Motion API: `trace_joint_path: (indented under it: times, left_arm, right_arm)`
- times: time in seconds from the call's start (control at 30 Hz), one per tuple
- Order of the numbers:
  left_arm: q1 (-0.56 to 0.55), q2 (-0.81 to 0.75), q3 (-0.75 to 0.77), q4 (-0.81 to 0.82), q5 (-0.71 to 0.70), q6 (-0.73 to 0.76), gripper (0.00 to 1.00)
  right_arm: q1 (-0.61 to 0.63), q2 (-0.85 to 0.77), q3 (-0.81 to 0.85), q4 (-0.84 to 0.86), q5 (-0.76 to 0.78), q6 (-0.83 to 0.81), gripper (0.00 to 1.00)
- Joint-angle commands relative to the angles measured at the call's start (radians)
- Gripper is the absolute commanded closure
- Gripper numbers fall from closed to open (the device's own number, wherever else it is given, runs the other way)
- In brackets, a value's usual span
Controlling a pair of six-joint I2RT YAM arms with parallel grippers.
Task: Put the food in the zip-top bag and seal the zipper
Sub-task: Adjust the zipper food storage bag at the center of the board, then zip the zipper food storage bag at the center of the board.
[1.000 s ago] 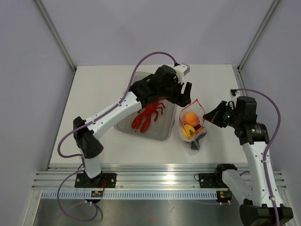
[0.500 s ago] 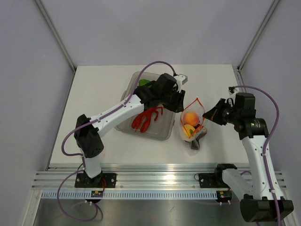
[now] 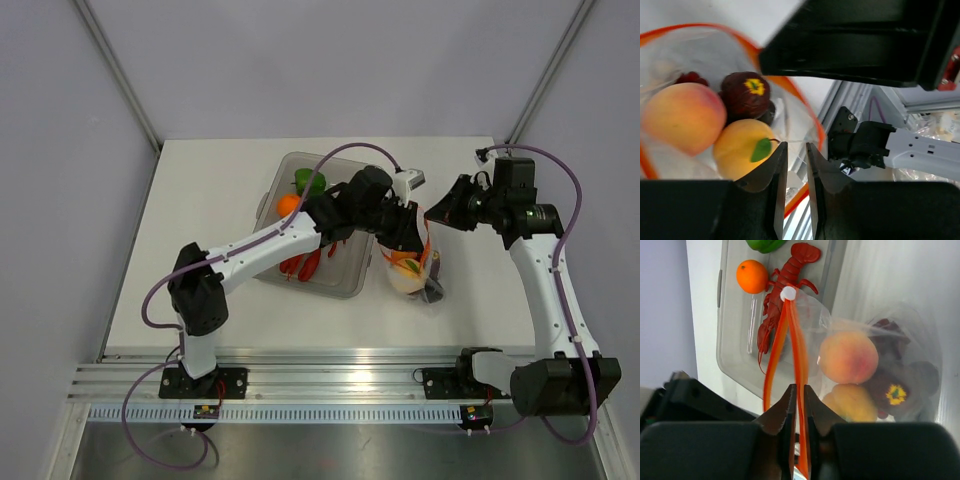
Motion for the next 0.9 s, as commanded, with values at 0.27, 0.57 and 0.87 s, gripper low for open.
trace_joint_path:
  times: [0.27,0.57,0.87]
  left_arm:
    - [0.262,-0.290,-0.221,0.173,0.072,-0.047,0.77]
    - [0.410,-0.333,-0.306,0.130,0.034,-0.034,0.77]
    - [0.419,-0.336,-0.340,0.127,0.026,-0.023,0.77]
  right_arm:
    - [0.007,-0.067,0.111,-0.110,-0.003,-0.149,0.29]
    - [0.240,0.056,0.232,-0.176,0.296,-0.224,0.01]
    - [0.385,0.266,0.324,-0.271,0.578,-0.239,0.01]
